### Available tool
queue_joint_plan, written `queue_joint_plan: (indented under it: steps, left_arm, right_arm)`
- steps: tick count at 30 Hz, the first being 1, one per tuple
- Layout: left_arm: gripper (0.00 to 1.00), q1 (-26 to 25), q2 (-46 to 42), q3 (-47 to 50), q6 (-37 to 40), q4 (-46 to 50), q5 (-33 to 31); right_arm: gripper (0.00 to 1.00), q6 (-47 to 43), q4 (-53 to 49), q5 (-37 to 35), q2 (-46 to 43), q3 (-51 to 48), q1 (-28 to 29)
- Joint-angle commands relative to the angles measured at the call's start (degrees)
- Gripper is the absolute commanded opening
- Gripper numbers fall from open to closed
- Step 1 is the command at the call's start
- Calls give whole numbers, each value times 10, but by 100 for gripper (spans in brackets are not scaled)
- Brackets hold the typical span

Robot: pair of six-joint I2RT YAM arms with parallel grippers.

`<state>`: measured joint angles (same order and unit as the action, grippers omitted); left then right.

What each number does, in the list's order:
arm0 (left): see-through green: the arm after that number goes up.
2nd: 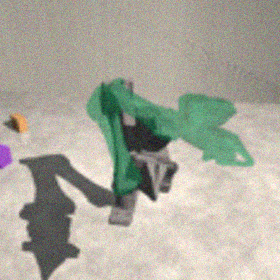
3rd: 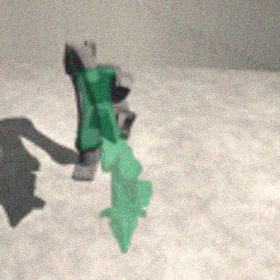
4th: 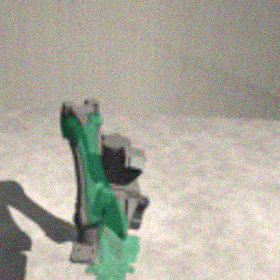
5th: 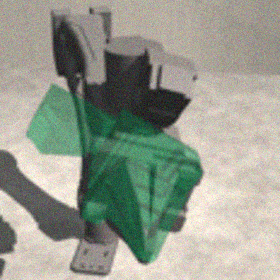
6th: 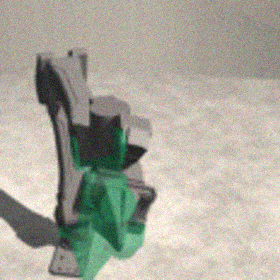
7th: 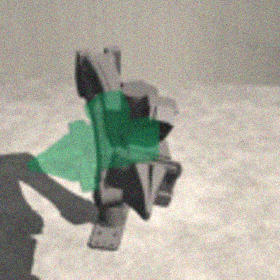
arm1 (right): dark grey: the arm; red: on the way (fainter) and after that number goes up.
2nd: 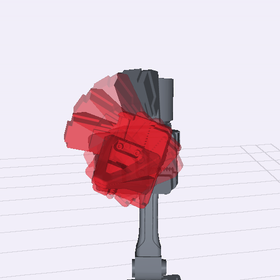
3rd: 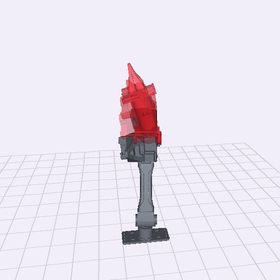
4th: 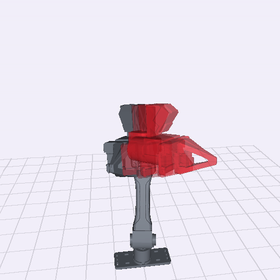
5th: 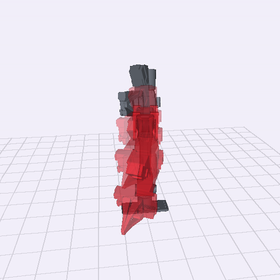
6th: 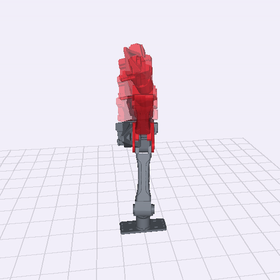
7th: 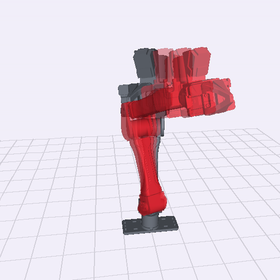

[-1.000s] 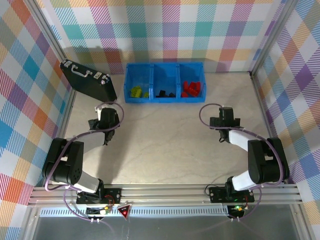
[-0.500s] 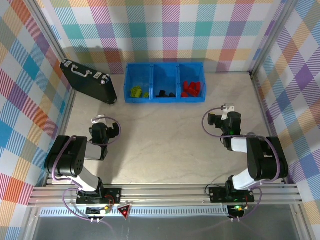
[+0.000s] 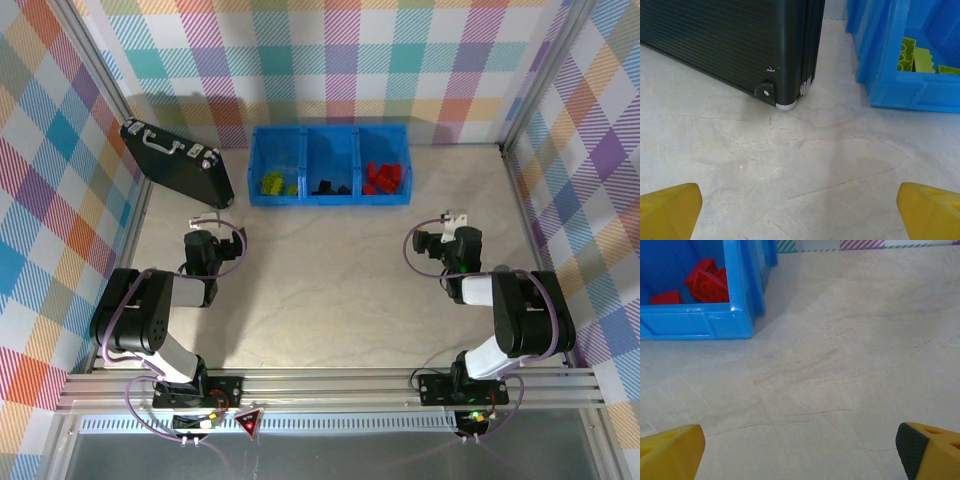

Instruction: Sort the legos into containers by color

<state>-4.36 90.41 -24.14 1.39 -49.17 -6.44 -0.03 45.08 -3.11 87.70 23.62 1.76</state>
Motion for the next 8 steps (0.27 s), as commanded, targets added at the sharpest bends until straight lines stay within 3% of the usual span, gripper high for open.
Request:
queue_joint_plan:
  steps: [1, 8]
  left_arm:
    - [100, -2, 0, 3, 11, 5, 11]
    - [100, -2, 0, 3, 11, 5, 11]
  right_arm:
    - [99, 6, 23, 13, 2, 0, -5]
    - [99, 7, 24, 23, 1, 0, -9]
